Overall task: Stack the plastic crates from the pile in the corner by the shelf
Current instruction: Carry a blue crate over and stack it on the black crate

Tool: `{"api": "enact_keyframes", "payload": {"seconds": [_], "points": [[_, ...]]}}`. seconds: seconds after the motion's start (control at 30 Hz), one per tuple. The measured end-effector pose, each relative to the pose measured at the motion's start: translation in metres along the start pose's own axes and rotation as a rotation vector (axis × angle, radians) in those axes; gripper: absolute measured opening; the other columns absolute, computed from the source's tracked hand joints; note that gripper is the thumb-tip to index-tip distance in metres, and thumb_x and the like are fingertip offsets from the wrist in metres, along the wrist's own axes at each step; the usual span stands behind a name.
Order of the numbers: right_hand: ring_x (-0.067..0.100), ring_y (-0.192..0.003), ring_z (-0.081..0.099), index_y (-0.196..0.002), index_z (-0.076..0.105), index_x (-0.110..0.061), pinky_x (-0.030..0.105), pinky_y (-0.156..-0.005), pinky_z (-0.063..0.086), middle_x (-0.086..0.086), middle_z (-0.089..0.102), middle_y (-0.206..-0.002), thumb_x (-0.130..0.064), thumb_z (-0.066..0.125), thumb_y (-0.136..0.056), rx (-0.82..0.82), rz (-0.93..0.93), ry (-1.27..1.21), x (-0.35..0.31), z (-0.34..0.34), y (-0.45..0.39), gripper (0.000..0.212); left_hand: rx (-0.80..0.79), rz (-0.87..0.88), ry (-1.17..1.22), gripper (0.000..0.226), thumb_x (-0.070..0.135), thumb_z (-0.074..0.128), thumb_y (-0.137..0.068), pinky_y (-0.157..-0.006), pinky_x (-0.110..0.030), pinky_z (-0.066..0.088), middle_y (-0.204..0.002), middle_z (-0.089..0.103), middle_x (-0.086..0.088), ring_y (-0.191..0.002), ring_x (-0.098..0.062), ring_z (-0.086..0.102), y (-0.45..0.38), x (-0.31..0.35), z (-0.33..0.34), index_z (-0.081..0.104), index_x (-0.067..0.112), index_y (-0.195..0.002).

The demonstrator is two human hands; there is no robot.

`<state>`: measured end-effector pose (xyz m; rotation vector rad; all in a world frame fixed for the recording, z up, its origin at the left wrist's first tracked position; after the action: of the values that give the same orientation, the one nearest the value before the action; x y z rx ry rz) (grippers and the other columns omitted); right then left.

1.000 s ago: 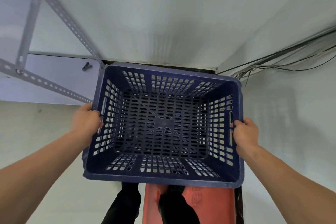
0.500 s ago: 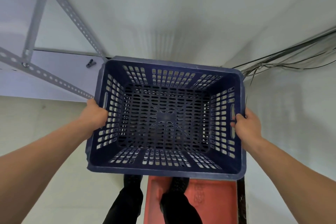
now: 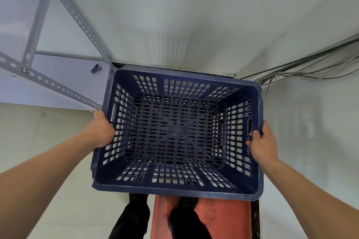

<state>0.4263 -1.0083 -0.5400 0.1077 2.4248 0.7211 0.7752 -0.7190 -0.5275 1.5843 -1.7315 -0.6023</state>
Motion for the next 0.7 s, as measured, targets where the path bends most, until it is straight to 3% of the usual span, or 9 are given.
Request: {"api": "enact_keyframes", "payload": {"seconds": [0.1,0.2,0.27,0.33,0.47,0.57,0.7], "points": [[0.032,-0.099,0.068,-0.157,0.029,-0.023,0.045,-0.083,0.058,0.012,0.065,-0.132,-0.008,0.044,-0.106,-0.002,-0.041,0.102,0.0,0.002,0.008,0.055,0.01,-0.007,-0.031,0.05,-0.009,0.044,-0.091,-0.083,-0.048,0.046,-0.114,0.054,-0.03,-0.104,-0.044,0.055,-0.001,0.001,0.001,0.019,-0.005,-0.134],[0.035,-0.097,0.068,-0.155,0.024,-0.025,0.053,-0.087,0.058,0.011,0.064,-0.131,-0.004,0.046,-0.103,-0.009,-0.047,0.155,-0.004,0.003,0.003,0.06,0.01,-0.017,-0.033,0.049,-0.008,0.043,-0.091,-0.077,-0.047,0.047,-0.094,0.054,-0.023,-0.088,-0.037,0.056,0.0,-0.001,0.002,0.019,-0.004,-0.134],[0.029,-0.084,0.066,-0.154,0.024,-0.024,0.046,-0.075,0.057,0.011,0.066,-0.123,-0.003,0.046,-0.103,-0.01,-0.056,0.187,-0.006,0.005,0.001,0.059,0.019,-0.015,-0.037,0.045,-0.009,0.042,-0.091,-0.072,-0.045,0.045,-0.082,0.049,-0.017,-0.074,-0.031,0.052,-0.001,-0.004,0.004,0.021,-0.005,-0.131],[0.023,-0.075,0.064,-0.155,0.022,-0.022,0.037,-0.063,0.051,0.011,0.067,-0.117,-0.003,0.045,-0.103,-0.009,-0.066,0.217,-0.005,0.006,0.0,0.06,0.041,-0.016,-0.024,0.041,-0.008,0.043,-0.091,-0.076,-0.05,0.049,-0.085,0.05,-0.018,-0.078,-0.034,0.053,0.0,-0.005,0.006,0.023,-0.004,-0.127],[0.023,-0.075,0.064,-0.159,0.013,-0.022,0.036,-0.064,0.05,0.01,0.066,-0.114,-0.004,0.045,-0.103,-0.035,-0.061,0.245,-0.003,0.007,-0.002,0.067,0.068,-0.005,-0.027,0.036,-0.007,0.045,-0.092,-0.077,-0.046,0.046,-0.098,0.049,-0.023,-0.087,-0.036,0.05,0.002,-0.002,0.007,0.025,-0.002,-0.122],[0.019,-0.071,0.063,-0.16,0.01,-0.021,0.032,-0.057,0.046,0.01,0.067,-0.11,-0.004,0.046,-0.103,-0.064,-0.061,0.28,-0.005,0.006,-0.001,0.07,0.054,-0.009,-0.026,0.036,-0.007,0.047,-0.091,-0.074,-0.045,0.045,-0.085,0.048,-0.017,-0.083,-0.035,0.05,0.002,-0.003,0.006,0.025,0.0,-0.118],[0.024,-0.07,0.063,-0.163,0.003,-0.022,0.038,-0.061,0.05,0.008,0.065,-0.094,-0.001,0.045,-0.102,-0.067,-0.05,0.325,-0.005,0.008,-0.003,0.076,0.034,-0.008,-0.011,0.041,-0.009,0.047,-0.088,-0.076,-0.049,0.047,-0.081,0.046,-0.014,-0.084,-0.037,0.052,0.002,-0.003,0.004,0.025,0.002,-0.121]]}}
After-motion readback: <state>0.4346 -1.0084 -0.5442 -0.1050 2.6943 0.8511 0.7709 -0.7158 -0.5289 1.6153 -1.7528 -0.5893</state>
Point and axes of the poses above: each hand's wrist, its own y-axis away from the middle knuckle, its own z-axis out of the palm, x = y × z, the point moved 4 cm from there along -y, towards the middle knuckle
